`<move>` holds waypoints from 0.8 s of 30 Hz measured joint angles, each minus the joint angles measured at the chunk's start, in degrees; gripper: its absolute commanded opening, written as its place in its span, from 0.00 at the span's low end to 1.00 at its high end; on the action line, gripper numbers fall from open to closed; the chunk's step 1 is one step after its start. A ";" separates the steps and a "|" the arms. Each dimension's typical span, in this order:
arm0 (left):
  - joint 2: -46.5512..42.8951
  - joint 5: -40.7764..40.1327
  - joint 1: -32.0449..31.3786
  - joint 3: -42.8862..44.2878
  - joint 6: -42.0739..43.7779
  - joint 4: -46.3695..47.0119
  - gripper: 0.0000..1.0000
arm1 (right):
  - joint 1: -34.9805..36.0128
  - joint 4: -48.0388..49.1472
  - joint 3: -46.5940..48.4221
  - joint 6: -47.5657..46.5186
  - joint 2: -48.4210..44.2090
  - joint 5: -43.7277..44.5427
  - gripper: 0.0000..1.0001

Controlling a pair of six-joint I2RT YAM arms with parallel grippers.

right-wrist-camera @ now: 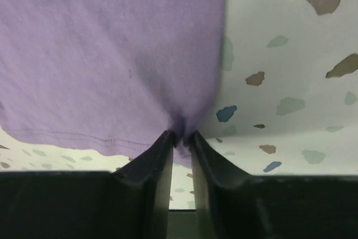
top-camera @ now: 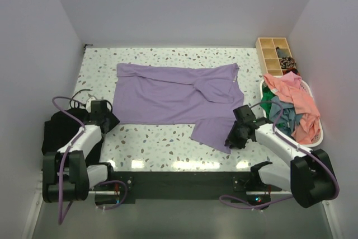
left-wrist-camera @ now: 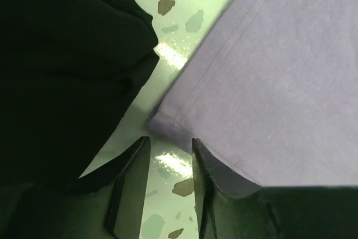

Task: Fold and stack the t-shirts
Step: Grap the side of the flattened tshirt closest away from the robot with both arms

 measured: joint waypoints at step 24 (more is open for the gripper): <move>-6.84 1.27 0.00 1.99 2.19 -4.61 0.37 | 0.00 -1.75 7.93 -3.43 -8.28 4.79 0.03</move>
